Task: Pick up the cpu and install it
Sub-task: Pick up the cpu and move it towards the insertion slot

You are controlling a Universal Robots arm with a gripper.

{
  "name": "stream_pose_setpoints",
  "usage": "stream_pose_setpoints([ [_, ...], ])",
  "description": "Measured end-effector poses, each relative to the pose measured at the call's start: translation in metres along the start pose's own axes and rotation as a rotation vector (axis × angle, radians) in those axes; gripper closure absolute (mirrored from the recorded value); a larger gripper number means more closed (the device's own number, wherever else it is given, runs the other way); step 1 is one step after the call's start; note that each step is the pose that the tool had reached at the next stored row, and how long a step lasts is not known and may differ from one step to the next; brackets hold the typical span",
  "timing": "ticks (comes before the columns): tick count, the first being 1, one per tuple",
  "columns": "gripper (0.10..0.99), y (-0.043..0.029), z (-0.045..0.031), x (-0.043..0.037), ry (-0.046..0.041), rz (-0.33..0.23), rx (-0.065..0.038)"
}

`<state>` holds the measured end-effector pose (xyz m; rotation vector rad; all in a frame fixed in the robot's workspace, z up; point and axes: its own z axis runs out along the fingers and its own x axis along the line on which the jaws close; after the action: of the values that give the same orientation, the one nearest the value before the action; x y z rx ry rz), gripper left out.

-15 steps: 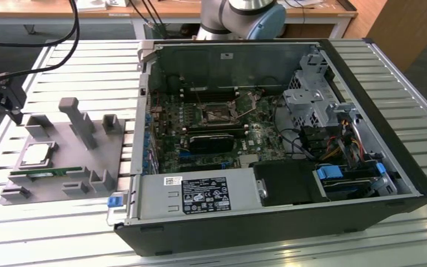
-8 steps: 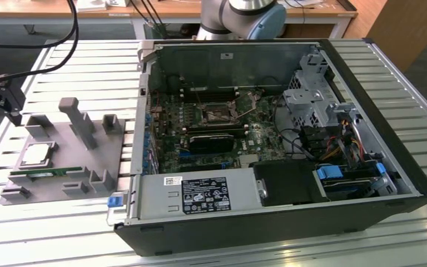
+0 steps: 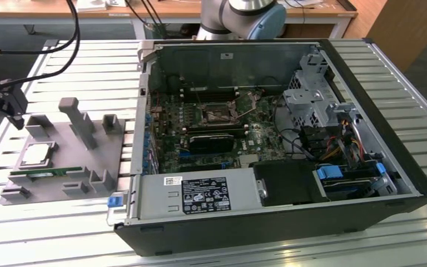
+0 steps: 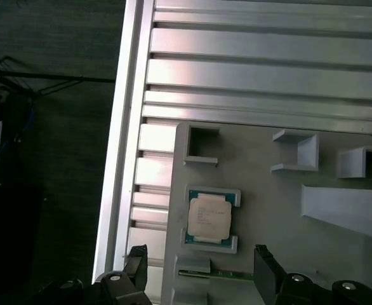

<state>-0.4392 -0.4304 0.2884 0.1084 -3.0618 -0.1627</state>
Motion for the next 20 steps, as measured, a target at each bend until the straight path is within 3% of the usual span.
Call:
stream_pose_setpoints([
  [3,0.325,-0.0005,0.0044,-0.0005,-0.0043,0.000,0.000],
  [8,0.325,-0.0011,0.0101,-0.0006,-0.0252,-0.003,0.002],
  [10,0.325,-0.0013,0.0121,-0.0006,-0.0298,-0.003,0.002],
  [20,0.325,-0.0019,0.0177,-0.0033,-0.0309,-0.002,0.003],
])
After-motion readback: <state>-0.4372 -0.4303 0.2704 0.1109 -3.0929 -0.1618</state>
